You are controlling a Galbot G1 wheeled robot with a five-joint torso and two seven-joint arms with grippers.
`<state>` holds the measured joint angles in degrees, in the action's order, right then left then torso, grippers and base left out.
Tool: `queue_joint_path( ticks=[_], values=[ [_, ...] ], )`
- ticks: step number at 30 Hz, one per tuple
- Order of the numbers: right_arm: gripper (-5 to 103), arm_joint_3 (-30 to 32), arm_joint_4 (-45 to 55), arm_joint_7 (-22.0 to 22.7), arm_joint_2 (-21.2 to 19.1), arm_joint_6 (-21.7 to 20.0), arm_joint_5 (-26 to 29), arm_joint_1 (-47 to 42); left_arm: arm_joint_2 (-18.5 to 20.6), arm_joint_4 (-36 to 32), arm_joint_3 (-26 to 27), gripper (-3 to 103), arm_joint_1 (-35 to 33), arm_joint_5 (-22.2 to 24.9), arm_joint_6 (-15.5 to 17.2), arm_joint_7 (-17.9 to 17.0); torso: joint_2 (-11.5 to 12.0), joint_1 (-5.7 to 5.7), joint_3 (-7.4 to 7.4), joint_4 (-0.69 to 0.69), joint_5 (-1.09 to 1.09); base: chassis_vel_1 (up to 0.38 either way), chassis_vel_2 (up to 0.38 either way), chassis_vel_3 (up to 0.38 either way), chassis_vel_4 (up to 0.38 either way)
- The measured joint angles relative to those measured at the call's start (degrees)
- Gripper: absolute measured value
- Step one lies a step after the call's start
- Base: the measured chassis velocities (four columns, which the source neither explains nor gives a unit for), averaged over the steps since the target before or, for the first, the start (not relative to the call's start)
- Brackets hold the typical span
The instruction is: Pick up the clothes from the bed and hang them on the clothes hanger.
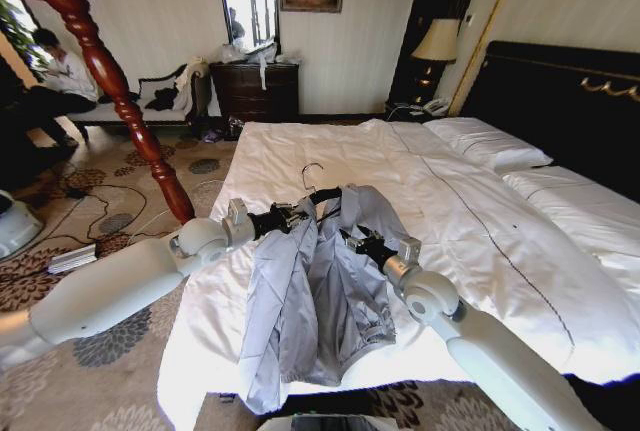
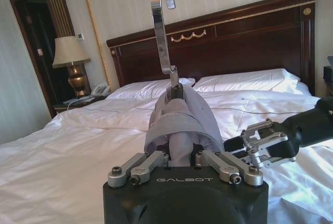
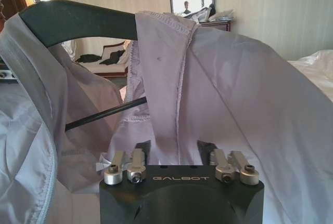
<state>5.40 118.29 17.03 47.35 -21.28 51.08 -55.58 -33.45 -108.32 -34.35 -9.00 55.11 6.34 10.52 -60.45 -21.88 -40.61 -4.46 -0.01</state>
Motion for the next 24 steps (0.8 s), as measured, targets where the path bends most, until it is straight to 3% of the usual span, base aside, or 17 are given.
queue_joint_path(
  ticks=[1, 3, 6, 9, 12, 24],
  values=[
    [43, -0.02, -0.06, 0.0, 0.07, -0.01, 0.18, 0.05, 0.0, -0.09, -0.01, 15, -0.05, 0.0, 0.0, -0.06, 0.0, 0.0, 0.0, 0.0, 0.0, 0.0, 0.0, 0.0, 0.0],
    [43, -0.03, -0.11, 0.0, 0.12, -0.02, 0.39, 0.08, -0.03, -0.19, -0.03, 15, -0.1, 0.0, 0.0, -0.13, 0.0, 0.0, 0.0, 0.0, 0.0, 0.0, 0.0, 0.0, 0.0],
    [27, -0.03, -0.12, 0.0, 0.17, -0.03, 0.8, 0.07, -0.07, -0.33, -0.07, 15, -0.18, -0.01, 0.0, -0.33, 0.0, 0.0, 0.0, -0.01, 0.0, 0.0, 0.0, 0.0, 0.0],
    [21, -0.03, -0.04, 0.0, 0.19, -0.01, 0.89, -0.04, -0.09, -0.33, -0.08, 15, -0.17, 0.01, 0.0, -0.41, 0.0, 0.0, 0.0, 0.0, 0.0, 0.0, 0.0, 0.0, 0.0],
    [5, -0.11, 0.25, -0.22, 0.18, 0.29, 0.81, -0.3, -0.27, -0.26, -0.08, 15, 0.05, 0.14, 0.0, -0.53, 0.0, 0.0, 0.0, -0.01, 0.01, 0.0, 0.0, 0.0, 0.0],
    [0, -0.67, 0.99, -1.61, -0.3, 1.82, -1.39, -1.51, -0.88, 0.01, 0.03, 15, -0.05, 0.44, -0.02, -1.5, 0.0, 0.0, 0.0, 0.0, 0.0, 0.0, 0.0, 0.0, 0.0]
  ],
)
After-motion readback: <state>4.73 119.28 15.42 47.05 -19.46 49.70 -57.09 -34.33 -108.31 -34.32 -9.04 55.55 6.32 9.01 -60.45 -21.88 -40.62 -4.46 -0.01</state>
